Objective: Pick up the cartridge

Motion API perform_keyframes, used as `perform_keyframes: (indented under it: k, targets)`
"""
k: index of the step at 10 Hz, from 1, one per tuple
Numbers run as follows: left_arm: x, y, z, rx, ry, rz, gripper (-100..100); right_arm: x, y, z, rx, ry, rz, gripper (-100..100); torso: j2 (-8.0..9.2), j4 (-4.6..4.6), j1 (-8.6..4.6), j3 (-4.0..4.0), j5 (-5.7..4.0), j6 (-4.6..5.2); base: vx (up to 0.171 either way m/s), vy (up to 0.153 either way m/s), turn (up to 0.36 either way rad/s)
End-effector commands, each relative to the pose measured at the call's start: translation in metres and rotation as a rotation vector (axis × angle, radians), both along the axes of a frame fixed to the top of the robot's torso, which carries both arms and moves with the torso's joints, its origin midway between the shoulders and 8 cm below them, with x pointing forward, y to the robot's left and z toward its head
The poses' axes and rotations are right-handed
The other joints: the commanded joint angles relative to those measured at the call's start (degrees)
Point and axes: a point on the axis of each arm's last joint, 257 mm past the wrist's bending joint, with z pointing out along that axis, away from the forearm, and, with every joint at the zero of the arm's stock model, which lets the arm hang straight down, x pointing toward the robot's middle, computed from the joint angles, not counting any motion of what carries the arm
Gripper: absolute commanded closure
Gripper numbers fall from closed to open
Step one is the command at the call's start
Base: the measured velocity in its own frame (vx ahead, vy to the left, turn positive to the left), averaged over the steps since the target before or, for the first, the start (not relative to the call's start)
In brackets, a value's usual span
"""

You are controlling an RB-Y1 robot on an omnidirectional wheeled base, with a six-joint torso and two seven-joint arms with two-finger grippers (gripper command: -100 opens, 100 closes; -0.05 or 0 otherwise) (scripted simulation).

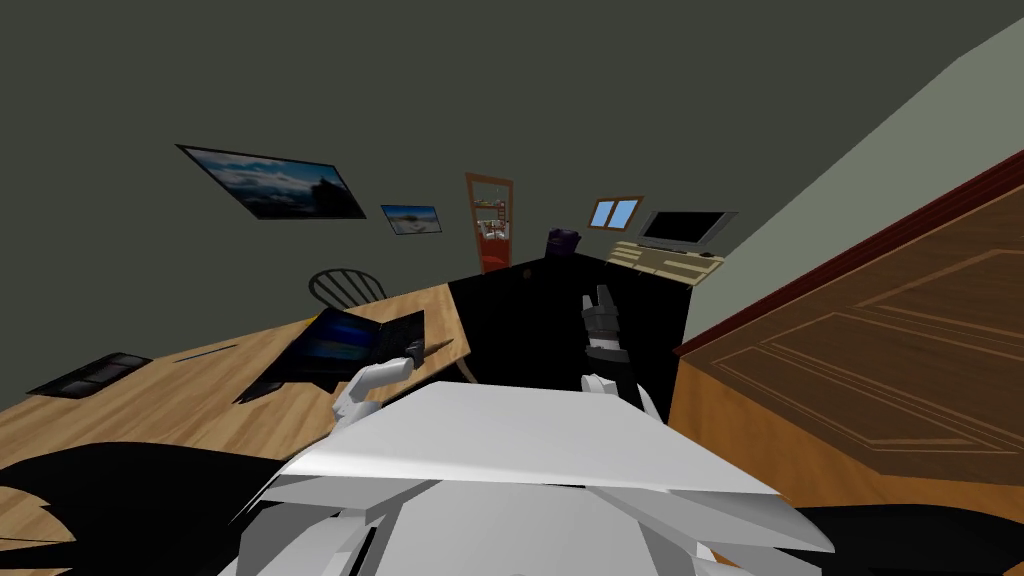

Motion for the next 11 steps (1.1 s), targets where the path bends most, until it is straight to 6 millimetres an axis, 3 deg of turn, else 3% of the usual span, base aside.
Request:
perform_keyframes:
  k: [1, 11]
  targets:
    - [-0.013, 0.009, -0.011, -0.032, 0.051, 0.035, -100, 0.000, 0.000, 0.000, 0.000, 0.000, 0.000, 0, 0.00, 0.00, 0.00, 0.00, 0.00, 0.00, 0.036, 0.010, -0.064]
    - [-0.080, 0.040, -0.049, -0.194, 0.268, 0.210, -100, 0.000, 0.000, 0.000, 0.000, 0.000, 0.000, 0, -0.01, 0.00, 0.04, 0.00, 0.01, -0.01, 0.044, 0.020, -0.067]
